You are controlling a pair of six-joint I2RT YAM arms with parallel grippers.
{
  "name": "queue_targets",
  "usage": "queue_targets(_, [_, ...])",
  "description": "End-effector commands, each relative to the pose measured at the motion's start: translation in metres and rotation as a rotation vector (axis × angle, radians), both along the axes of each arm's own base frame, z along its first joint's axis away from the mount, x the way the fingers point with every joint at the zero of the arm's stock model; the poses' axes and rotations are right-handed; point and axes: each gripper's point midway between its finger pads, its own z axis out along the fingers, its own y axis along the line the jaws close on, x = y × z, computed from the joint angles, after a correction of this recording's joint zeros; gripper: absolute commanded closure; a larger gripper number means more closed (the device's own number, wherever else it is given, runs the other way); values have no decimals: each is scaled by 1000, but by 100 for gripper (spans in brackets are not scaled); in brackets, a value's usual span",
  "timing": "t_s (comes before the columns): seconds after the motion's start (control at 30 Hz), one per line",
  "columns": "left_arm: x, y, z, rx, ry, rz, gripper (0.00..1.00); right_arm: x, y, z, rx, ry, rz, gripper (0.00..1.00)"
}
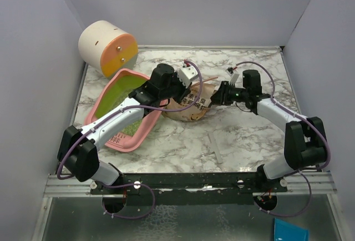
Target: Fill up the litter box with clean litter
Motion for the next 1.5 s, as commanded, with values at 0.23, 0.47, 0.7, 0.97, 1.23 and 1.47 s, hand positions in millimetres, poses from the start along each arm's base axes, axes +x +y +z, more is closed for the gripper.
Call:
queue_targets(0.23, [6,8,45,-71,-92,56,96,-18,-13,71,298,-117,-3,99])
queue_targets(0.47, [3,12,51,-81,-108,62,96,-29,-38,83,426,-169,-19,99])
queue_targets(0.7, [3,13,60,-115,-130,75,96,-40,-64,89,444,-213,-45,99])
queue_targets(0.97, [10,15,76,-166,-169,123,96,-52,-84,94,437,-249,-74,99])
queue_targets(1.23, [9,16,89,-221,-186,137,96,-58,-98,90,428,-247,-137,99])
queue_targets(1.47, [6,14,90,-252,-179,131,96,-57,-114,87,431,-226,-249,99])
